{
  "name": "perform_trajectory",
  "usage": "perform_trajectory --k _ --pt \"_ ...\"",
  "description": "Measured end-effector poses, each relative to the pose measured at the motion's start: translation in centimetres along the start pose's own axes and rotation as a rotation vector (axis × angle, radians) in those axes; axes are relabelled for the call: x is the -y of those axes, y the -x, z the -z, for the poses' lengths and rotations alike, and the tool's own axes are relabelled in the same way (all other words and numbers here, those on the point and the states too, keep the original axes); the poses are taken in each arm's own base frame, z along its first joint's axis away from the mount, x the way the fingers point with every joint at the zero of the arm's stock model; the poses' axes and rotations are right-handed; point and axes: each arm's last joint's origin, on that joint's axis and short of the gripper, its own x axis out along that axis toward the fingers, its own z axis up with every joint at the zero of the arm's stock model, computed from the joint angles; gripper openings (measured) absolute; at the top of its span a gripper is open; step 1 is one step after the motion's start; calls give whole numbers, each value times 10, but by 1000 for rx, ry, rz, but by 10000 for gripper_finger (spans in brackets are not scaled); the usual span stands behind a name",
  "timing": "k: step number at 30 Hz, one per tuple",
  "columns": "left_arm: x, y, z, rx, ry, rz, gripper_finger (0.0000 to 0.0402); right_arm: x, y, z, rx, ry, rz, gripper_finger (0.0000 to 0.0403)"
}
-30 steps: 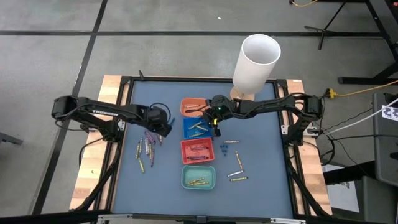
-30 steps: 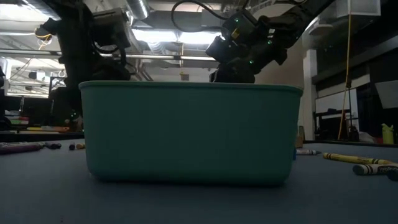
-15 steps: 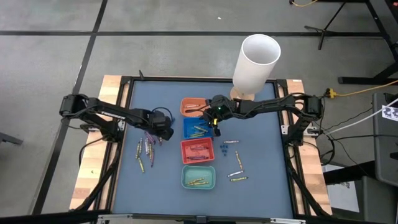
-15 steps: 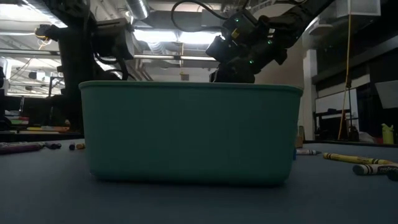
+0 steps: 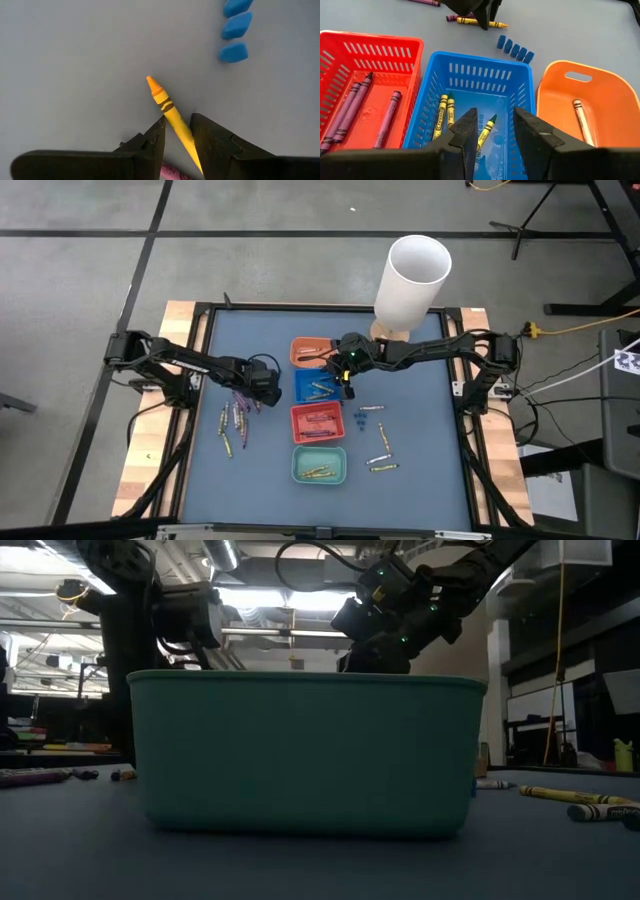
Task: Sort crayons
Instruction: Put the yellow crayon into the green bin
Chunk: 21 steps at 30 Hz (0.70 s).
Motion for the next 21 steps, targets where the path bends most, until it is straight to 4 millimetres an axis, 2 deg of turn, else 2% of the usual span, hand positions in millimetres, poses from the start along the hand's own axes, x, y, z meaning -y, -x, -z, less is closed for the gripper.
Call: perform_trajectory --k 9,14,21 --pt "0 -1 0 0 24 -4 92 -1 4 -1 -11 -3 -3 124" --pt "0 -1 0 -1 42 -6 92 -3 26 -10 -26 -3 18 124" --pt "-1 -1 0 -1 64 -8 91 -7 67 -20 -93 -7 100 124"
